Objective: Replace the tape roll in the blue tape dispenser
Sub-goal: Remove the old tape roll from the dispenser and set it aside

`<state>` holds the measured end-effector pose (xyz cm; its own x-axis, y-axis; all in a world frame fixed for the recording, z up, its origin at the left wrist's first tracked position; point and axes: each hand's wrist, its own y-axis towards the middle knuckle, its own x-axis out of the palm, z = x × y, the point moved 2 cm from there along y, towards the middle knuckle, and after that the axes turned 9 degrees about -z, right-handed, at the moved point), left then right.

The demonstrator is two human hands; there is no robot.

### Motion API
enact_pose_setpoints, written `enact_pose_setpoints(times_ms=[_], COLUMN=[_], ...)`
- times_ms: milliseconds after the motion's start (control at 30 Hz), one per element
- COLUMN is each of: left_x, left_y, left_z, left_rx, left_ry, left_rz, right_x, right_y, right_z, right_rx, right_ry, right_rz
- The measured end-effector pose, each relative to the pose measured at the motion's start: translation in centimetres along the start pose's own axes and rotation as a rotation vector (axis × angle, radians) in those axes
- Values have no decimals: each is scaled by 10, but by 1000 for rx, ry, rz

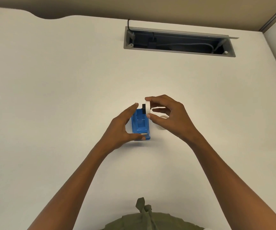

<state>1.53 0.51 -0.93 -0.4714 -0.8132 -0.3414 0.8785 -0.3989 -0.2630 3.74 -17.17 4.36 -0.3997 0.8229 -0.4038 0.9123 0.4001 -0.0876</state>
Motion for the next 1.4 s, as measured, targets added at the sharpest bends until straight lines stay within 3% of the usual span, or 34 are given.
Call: enact_pose_setpoints(times_ms=[267, 867, 1400], left_x=[-14, 0, 4], left_y=[-18, -31, -34], left_z=[45, 67, 78], left_rx=[35, 73, 62], left_ry=[-375, -595, -599], left_rz=[263, 183, 264], right_x=[-3, -5, -5], right_y=[-11, -33, -34], right_z=[-7, -22, -29], right_rx=[39, 73, -31], right_ry=[186, 383, 453], right_rz=[-18, 69, 56])
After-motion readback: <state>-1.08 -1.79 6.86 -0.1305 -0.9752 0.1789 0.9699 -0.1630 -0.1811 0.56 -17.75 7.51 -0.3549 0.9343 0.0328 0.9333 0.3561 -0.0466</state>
